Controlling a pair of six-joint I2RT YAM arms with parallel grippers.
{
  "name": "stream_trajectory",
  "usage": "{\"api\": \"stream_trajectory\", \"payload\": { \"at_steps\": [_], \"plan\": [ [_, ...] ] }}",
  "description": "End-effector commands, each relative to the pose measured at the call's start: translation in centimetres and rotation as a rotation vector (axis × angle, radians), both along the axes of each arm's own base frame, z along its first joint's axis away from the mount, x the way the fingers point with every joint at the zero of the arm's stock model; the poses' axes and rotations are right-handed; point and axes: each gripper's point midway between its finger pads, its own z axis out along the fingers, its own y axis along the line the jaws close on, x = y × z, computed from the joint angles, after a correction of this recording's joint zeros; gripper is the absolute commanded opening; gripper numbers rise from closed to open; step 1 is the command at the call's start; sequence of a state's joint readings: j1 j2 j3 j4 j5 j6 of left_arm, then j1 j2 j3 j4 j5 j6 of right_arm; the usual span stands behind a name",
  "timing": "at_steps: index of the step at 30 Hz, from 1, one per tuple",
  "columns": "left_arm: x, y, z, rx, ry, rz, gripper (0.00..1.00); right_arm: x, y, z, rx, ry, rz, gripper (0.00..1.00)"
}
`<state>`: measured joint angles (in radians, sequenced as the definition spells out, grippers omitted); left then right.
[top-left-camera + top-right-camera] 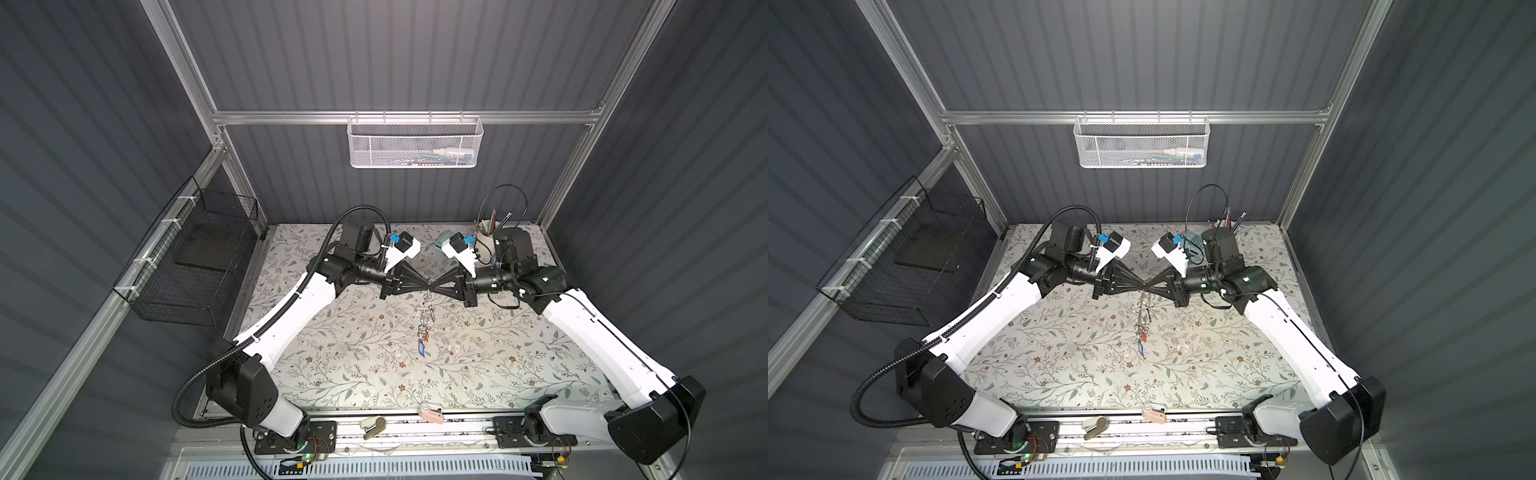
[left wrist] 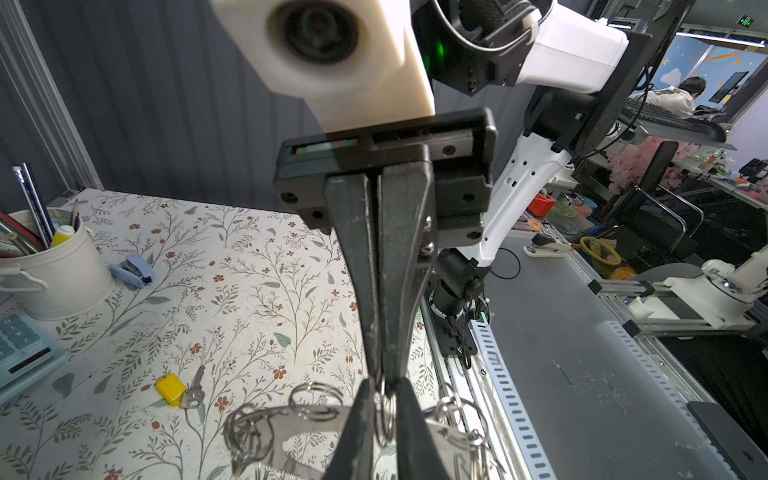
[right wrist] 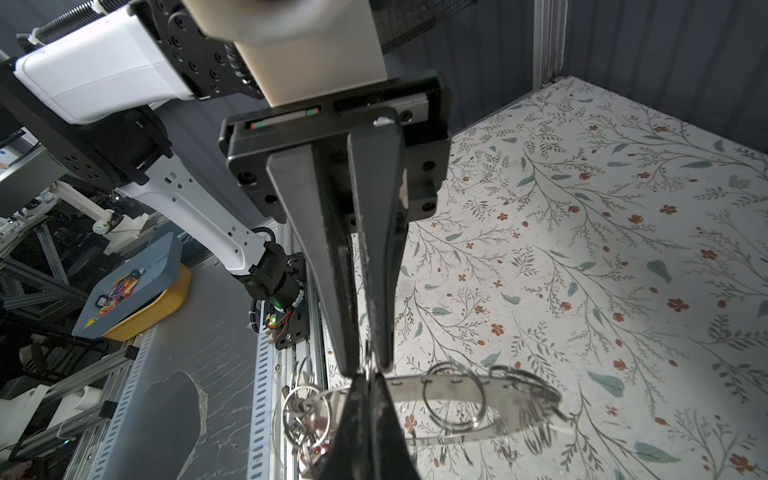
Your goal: Put the keys on the keyring
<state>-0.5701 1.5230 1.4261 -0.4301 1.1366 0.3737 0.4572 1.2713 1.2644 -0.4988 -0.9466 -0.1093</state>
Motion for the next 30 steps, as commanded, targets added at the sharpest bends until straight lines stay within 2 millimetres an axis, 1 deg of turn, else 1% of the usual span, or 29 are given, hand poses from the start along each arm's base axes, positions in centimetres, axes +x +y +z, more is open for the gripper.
{"api": "stream_trajectory", "payload": {
  "at_steps": [1, 4, 6, 9, 14, 17, 23, 25, 26, 29, 30],
  "plan": [
    [-0.61, 0.1, 0.16, 0.016, 0.005, -0.007, 0.2, -0.04, 0.2, 1.87, 0.037, -0.056, 0.015, 0.0],
    [-0.67, 0.13, 0.13, 0.019, 0.009, -0.007, 0.22, -0.01, 0.23, 1.91, 0.04, -0.056, 0.015, 0.0],
    [-0.71, 0.18, 0.13, 0.022, 0.009, -0.005, 0.21, -0.04, 0.23, 1.97, 0.042, -0.058, 0.015, 0.0],
    [-0.71, 0.21, 0.11, 0.023, 0.007, -0.003, 0.14, -0.01, 0.22, 1.89, 0.041, -0.055, 0.014, 0.0],
    [-0.66, 0.29, -0.18, 0.036, 0.012, 0.008, 0.09, -0.07, 0.15, 1.95, 0.042, -0.057, 0.012, 0.0],
    [-0.69, 0.34, -0.19, 0.036, 0.013, 0.009, 0.0, -0.13, 0.19, 2.02, 0.044, -0.058, 0.015, 0.0],
    [-0.69, 0.3, 0.14, 0.024, 0.011, 0.014, 0.0, -0.16, 0.14, 1.95, 0.041, -0.058, 0.013, 0.0],
    [-0.61, 0.25, 0.73, 0.005, 0.0, 0.017, 0.0, -0.14, 0.09, 2.0, 0.04, -0.06, 0.007, 0.01],
    [-0.61, 0.23, -0.16, 0.011, 0.026, 0.023, 0.0, 0.01, 0.02, 1.96, 0.039, -0.06, -0.001, 0.06],
    [-0.29, 0.08, 0.21, -0.025, 0.036, 0.045, 0.0, 0.03, -0.06, 2.05, 0.041, -0.065, -0.008, 0.24],
    [-0.25, -0.02, 0.45, -0.041, 0.035, 0.048, 0.0, 0.09, -0.16, 2.03, 0.041, -0.064, -0.014, 0.29]
  ]
}}
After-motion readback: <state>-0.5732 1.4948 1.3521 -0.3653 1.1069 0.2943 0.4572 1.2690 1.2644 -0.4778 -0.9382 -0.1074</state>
